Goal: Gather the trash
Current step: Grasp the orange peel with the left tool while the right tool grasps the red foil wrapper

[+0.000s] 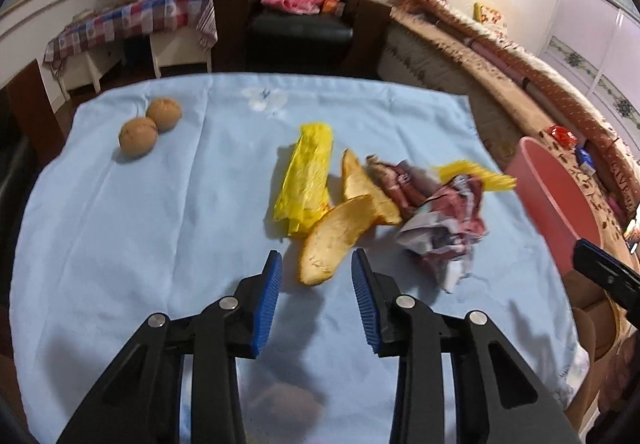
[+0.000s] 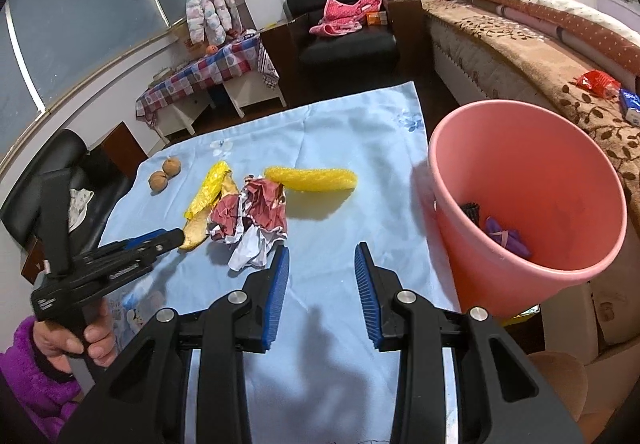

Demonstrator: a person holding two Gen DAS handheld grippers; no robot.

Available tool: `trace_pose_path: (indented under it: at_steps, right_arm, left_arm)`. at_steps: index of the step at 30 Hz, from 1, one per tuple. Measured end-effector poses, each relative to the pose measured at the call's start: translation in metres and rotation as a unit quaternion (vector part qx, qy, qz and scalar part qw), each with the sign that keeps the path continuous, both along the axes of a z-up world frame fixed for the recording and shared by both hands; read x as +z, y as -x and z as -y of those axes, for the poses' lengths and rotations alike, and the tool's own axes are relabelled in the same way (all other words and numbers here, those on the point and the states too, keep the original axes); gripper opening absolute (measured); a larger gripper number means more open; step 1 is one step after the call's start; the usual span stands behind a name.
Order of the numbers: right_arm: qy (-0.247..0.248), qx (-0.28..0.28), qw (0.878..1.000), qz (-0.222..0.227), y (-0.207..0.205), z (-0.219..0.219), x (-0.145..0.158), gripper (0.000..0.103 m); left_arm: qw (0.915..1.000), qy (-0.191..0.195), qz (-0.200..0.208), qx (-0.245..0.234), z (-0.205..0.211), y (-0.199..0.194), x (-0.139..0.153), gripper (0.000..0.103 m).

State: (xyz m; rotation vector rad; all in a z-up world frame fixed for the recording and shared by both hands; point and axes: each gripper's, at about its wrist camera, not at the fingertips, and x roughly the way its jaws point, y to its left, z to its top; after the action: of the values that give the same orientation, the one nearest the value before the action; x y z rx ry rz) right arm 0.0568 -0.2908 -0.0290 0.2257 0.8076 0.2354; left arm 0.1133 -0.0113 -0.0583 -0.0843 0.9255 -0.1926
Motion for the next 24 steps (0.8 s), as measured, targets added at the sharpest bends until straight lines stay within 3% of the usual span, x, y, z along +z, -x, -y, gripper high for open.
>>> trace_pose_path:
  at_steps: [2,7,9,24]
  right_arm:
    - [-0.005,0.003,1.000,-0.004,-0.002,0.000,-0.001,0.035]
    - [-0.021,0.020,0.999,-0.014,-0.009,-0.008,-0.004,0.035]
    - [-0.030,0.029,0.999,-0.021,-0.013,-0.014,-0.006,0.035]
    - [-0.049,0.036,0.996,-0.063,-0.074,-0.046,-0.029,0.035]
  left_arm:
    - [1.0000,-0.004,-0.008,0.003,0.000,-0.006,-0.007,0.034]
    - [0.9998,0.005,-0.019,0.009,-0.002,-0.012,-0.015,0.009]
    - [0.9996,0.015,-0.021,0.006,-0.005,-0.012,-0.015,0.005]
    - [0.9975,0.062,-0.002,0.034,-0.050,0.015,0.002,0.004]
